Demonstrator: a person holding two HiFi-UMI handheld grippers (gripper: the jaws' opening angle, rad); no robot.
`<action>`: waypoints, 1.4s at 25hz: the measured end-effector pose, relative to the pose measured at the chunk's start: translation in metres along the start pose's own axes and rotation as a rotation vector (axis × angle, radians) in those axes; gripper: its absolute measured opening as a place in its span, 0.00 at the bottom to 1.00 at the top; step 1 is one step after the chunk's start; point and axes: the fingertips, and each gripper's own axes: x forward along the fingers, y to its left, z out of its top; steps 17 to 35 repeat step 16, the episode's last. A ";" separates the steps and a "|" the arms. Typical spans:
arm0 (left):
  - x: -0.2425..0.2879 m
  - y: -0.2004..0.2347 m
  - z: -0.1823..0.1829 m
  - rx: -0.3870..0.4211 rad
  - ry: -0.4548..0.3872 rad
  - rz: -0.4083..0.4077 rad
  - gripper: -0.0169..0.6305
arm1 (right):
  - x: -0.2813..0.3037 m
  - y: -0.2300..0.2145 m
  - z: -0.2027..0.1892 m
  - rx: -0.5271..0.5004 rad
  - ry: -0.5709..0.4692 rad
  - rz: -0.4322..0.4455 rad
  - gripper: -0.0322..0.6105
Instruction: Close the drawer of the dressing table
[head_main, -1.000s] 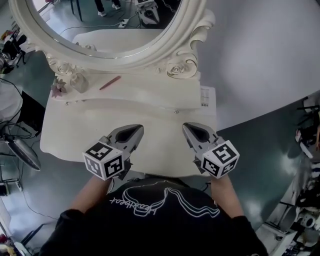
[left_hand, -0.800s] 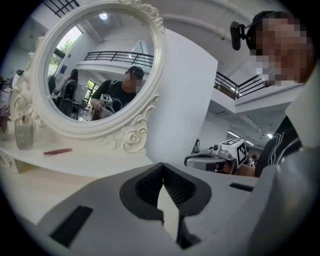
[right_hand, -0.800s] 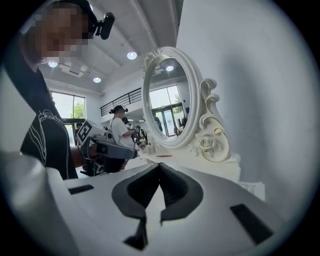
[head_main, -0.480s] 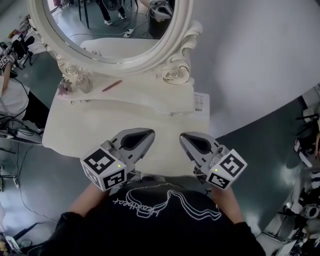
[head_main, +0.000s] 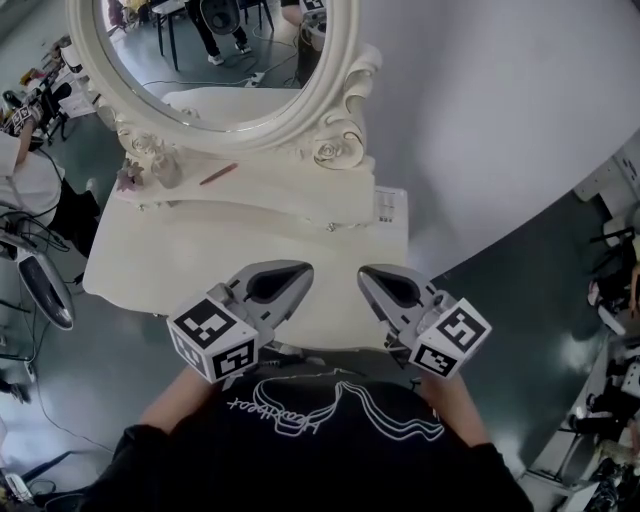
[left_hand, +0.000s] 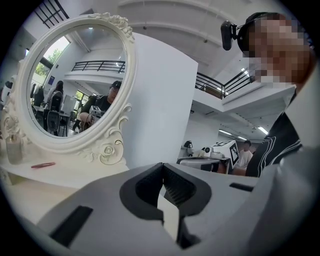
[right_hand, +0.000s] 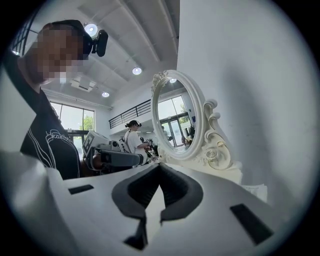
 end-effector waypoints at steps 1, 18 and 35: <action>0.001 -0.001 -0.001 -0.001 0.001 -0.002 0.03 | -0.001 0.000 0.000 0.000 -0.001 -0.001 0.05; 0.012 -0.002 -0.014 -0.017 0.023 0.006 0.03 | -0.007 -0.008 -0.006 -0.001 0.005 -0.009 0.05; 0.012 -0.002 -0.014 -0.017 0.023 0.006 0.03 | -0.007 -0.008 -0.006 -0.001 0.005 -0.009 0.05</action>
